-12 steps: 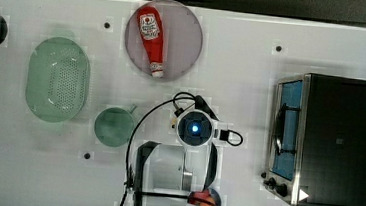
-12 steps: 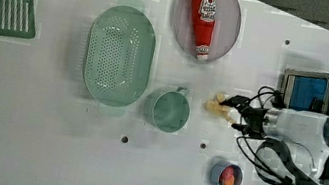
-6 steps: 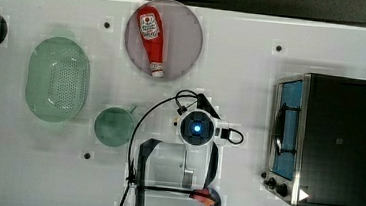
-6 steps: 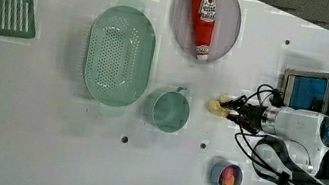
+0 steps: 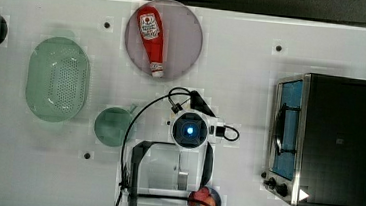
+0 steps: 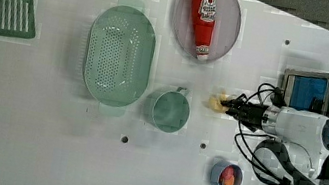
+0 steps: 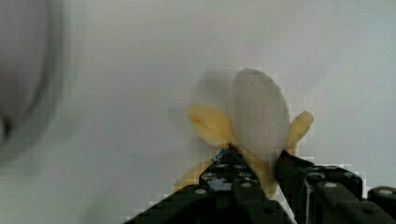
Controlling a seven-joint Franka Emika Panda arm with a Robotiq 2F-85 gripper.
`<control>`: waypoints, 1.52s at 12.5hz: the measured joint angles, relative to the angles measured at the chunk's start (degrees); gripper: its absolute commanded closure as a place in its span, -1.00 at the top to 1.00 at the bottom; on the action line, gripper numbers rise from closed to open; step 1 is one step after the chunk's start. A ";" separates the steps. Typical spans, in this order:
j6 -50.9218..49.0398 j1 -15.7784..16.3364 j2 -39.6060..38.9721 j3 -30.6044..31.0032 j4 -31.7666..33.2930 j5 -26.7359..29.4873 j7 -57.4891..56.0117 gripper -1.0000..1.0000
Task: Pick Banana and place it in mug.
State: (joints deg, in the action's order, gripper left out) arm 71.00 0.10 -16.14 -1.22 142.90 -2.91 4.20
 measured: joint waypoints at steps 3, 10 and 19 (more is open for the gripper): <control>-7.44 -0.30 7.64 -1.06 -0.45 0.67 -0.01 -0.53; -50.90 1.02 36.31 3.07 -15.44 0.26 0.02 -0.53; -53.49 4.61 22.62 22.42 -21.49 9.77 21.97 -0.53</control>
State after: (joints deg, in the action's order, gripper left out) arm 17.51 4.71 6.48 21.21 121.42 6.86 26.17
